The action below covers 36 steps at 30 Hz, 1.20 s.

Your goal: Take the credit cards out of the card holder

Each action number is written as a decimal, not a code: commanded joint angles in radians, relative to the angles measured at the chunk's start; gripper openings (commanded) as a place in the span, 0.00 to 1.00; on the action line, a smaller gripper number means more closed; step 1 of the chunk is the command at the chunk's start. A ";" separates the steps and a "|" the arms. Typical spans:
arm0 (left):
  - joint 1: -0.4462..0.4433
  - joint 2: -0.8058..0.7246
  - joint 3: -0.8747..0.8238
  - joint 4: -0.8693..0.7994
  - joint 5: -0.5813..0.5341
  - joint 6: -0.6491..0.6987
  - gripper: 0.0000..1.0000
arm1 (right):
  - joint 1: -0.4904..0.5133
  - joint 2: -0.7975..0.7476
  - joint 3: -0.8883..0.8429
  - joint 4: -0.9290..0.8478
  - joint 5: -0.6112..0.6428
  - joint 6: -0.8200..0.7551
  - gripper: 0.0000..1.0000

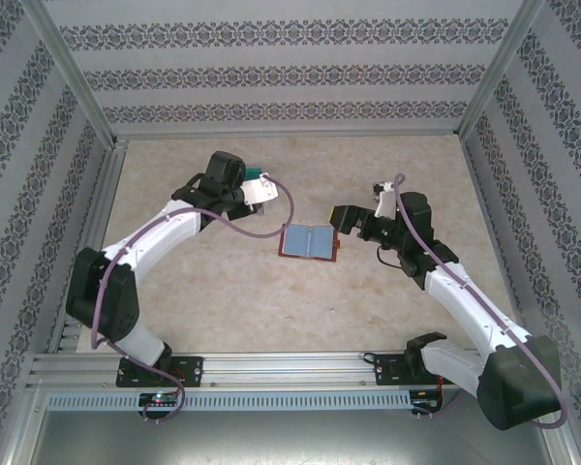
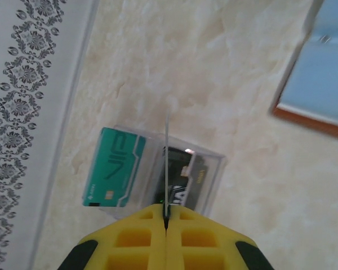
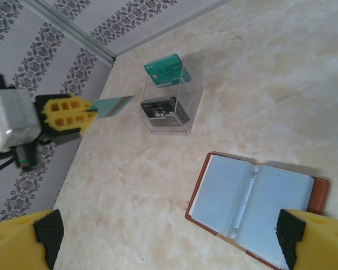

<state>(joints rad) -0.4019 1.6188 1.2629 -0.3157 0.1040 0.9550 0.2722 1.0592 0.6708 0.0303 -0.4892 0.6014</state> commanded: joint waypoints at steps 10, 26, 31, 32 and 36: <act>0.089 0.222 0.151 0.105 -0.035 0.348 0.00 | 0.023 -0.041 -0.024 0.018 0.061 -0.034 0.98; 0.118 0.376 0.242 0.147 -0.052 0.354 0.00 | 0.022 0.069 0.035 0.010 0.043 -0.013 0.98; 0.127 0.393 0.244 0.136 -0.037 0.344 0.00 | 0.022 0.095 0.044 0.012 0.038 -0.003 0.98; 0.130 0.398 0.245 0.136 -0.035 0.340 0.00 | 0.022 0.100 0.046 0.012 0.036 0.000 0.98; 0.134 0.413 0.246 0.137 -0.025 0.328 0.00 | 0.022 0.117 0.055 0.012 0.029 0.007 0.98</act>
<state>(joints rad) -0.2832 2.0060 1.4799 -0.1894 0.0521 1.2831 0.2844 1.1664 0.6918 0.0299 -0.4500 0.5995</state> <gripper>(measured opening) 0.056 0.983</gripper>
